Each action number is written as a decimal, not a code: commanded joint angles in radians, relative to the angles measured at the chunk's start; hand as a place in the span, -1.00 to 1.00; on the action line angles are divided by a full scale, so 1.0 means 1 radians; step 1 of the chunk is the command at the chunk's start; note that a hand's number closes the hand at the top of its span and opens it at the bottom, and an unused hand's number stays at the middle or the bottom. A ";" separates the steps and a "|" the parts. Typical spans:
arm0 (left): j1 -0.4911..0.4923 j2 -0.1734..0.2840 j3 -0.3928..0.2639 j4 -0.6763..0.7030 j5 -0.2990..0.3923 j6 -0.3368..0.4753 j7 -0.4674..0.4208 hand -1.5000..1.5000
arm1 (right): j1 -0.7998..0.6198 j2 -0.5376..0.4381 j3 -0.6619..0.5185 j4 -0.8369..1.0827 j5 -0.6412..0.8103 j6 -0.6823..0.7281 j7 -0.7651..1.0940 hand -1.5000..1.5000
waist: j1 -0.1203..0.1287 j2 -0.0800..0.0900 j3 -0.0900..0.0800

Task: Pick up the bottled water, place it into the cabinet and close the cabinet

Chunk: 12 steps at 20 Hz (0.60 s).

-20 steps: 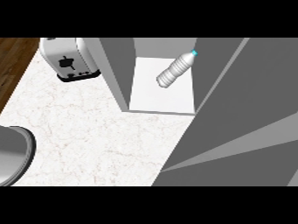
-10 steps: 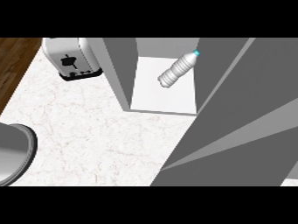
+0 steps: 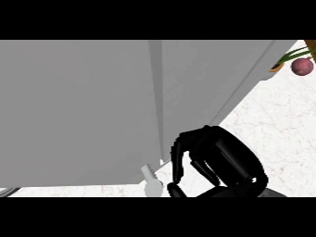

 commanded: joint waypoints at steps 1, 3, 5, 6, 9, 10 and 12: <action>0.019 -0.013 0.028 0.032 0.018 -0.056 -0.011 -1.00 | -0.287 0.030 -0.107 0.196 -0.086 -0.083 0.033 1.00 | -0.008 -0.002 -0.001; 0.030 0.000 0.126 0.047 0.093 -0.084 -0.010 -1.00 | -0.292 0.031 -0.187 0.276 -0.132 0.009 -0.004 1.00 | -0.032 -0.004 0.001; 0.062 -0.013 0.144 0.045 0.105 -0.125 -0.011 -1.00 | -0.411 0.031 -0.175 0.369 -0.130 -0.033 -0.003 1.00 | -0.027 -0.006 0.000; 0.089 -0.021 0.140 0.051 0.095 -0.160 -0.022 -1.00 | -0.480 0.031 -0.231 0.423 -0.131 -0.033 0.017 1.00 | -0.016 -0.006 0.000; 0.097 -0.024 0.200 0.003 0.153 -0.131 0.022 -1.00 | -0.512 -0.001 -0.272 0.531 -0.149 0.089 -0.035 1.00 | -0.039 -0.005 0.001; 0.123 -0.050 0.184 -0.023 0.145 -0.138 0.029 -1.00 | -0.535 -0.015 -0.297 0.564 -0.163 0.112 -0.042 1.00 | -0.038 -0.005 0.001; 0.095 -0.063 0.175 0.022 0.117 -0.162 0.028 -1.00 | -0.624 0.030 -0.278 0.643 -0.126 0.074 -0.070 1.00 | -0.032 -0.004 0.001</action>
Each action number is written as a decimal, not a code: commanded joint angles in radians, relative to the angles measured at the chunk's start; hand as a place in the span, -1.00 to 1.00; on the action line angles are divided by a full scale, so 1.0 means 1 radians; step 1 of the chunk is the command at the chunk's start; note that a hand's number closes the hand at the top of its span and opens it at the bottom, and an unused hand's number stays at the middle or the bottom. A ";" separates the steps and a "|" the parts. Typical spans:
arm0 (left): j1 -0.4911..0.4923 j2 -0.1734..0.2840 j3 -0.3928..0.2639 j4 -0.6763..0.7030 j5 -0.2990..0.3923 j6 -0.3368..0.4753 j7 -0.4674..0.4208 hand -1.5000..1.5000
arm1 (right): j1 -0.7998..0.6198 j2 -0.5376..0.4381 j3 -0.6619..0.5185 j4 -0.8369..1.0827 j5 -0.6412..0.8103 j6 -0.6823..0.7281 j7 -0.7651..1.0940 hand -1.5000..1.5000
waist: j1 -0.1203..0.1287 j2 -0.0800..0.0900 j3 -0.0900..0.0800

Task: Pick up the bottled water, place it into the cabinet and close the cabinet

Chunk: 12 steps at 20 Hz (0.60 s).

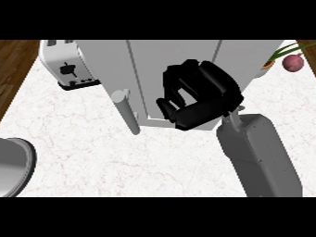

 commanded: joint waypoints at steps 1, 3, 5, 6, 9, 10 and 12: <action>0.004 -0.006 0.042 -0.018 0.037 -0.005 0.046 -1.00 | -0.144 0.025 -0.046 0.200 0.025 0.034 -0.073 1.00 | 0.000 0.010 -0.007; -0.006 -0.011 0.039 0.043 0.016 -0.077 0.023 -1.00 | -0.213 -0.009 -0.106 0.246 -0.009 0.054 -0.055 1.00 | 0.012 0.012 -0.008; 0.013 -0.003 0.072 0.042 0.049 -0.093 0.036 -1.00 | -0.240 0.018 -0.080 0.238 -0.003 0.031 -0.016 1.00 | 0.012 0.009 -0.008; 0.039 -0.015 0.051 -0.011 0.058 -0.078 0.055 -1.00 | -0.236 0.025 -0.062 0.246 0.004 0.019 -0.021 1.00 | 0.016 0.010 -0.007; -0.015 -0.010 0.048 0.025 0.049 -0.074 0.061 -1.00 | -0.217 0.025 -0.019 0.283 -0.024 0.004 -0.090 1.00 | 0.021 0.014 -0.008; -0.006 -0.009 0.050 -0.015 0.061 -0.045 0.076 -1.00 | -0.233 0.025 -0.039 0.287 -0.060 0.036 -0.043 1.00 | 0.019 0.016 -0.007; -0.017 -0.033 0.021 -0.010 0.021 -0.056 0.077 -1.00 | -0.271 0.025 -0.055 0.269 -0.095 0.044 -0.011 1.00 | 0.020 0.013 -0.008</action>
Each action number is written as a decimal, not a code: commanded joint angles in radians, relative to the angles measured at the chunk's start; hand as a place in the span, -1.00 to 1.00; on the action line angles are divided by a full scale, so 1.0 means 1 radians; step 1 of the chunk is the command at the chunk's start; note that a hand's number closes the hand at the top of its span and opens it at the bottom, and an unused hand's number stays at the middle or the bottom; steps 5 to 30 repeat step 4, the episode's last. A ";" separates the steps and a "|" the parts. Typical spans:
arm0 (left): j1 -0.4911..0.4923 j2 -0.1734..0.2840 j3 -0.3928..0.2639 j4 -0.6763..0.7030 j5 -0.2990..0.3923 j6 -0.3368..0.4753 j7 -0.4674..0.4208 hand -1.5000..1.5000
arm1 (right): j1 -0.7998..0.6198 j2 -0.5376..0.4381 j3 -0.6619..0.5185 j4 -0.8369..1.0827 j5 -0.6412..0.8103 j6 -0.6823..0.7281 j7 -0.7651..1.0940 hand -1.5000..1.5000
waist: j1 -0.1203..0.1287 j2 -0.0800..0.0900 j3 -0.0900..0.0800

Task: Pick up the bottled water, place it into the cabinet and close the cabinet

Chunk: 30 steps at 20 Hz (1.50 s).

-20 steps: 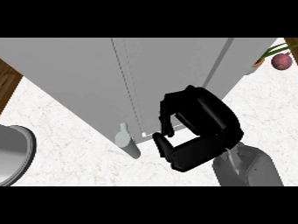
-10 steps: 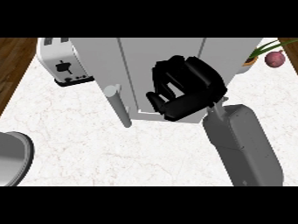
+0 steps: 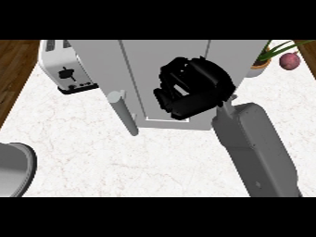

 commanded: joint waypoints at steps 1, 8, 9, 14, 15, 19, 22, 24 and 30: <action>-0.038 0.028 0.025 0.018 0.028 0.025 0.035 -1.00 | -0.180 0.042 -0.011 0.149 -0.023 -0.071 -0.026 1.00 | 0.033 0.033 -0.028; -0.004 -0.015 0.010 0.013 0.007 -0.021 0.024 -1.00 | -0.124 0.031 -0.038 0.185 -0.017 0.019 -0.068 1.00 | 0.045 0.032 -0.028; -0.004 -0.015 0.010 0.013 0.007 -0.021 0.024 -1.00 | -0.124 0.031 -0.038 0.185 -0.017 0.019 -0.068 1.00 | 0.045 0.032 -0.028; -0.004 -0.015 0.010 0.013 0.007 -0.021 0.024 -1.00 | -0.124 0.031 -0.038 0.185 -0.017 0.019 -0.068 1.00 | 0.045 0.032 -0.028; -0.004 -0.015 0.010 0.013 0.007 -0.021 0.024 -1.00 | -0.124 0.031 -0.038 0.185 -0.017 0.019 -0.068 1.00 | 0.045 0.032 -0.028; -0.004 -0.015 0.010 0.013 0.007 -0.021 0.024 -1.00 | -0.124 0.031 -0.038 0.185 -0.017 0.019 -0.068 1.00 | 0.045 0.032 -0.028; -0.004 -0.015 0.010 0.013 0.007 -0.021 0.024 -1.00 | -0.124 0.031 -0.038 0.185 -0.017 0.019 -0.068 1.00 | 0.045 0.032 -0.028; -0.004 -0.015 0.010 0.013 0.007 -0.021 0.024 -1.00 | -0.124 0.031 -0.038 0.185 -0.017 0.019 -0.068 1.00 | 0.045 0.032 -0.028; -0.004 -0.015 0.010 0.013 0.007 -0.021 0.024 -1.00 | -0.124 0.031 -0.038 0.185 -0.017 0.019 -0.068 1.00 | 0.045 0.032 -0.028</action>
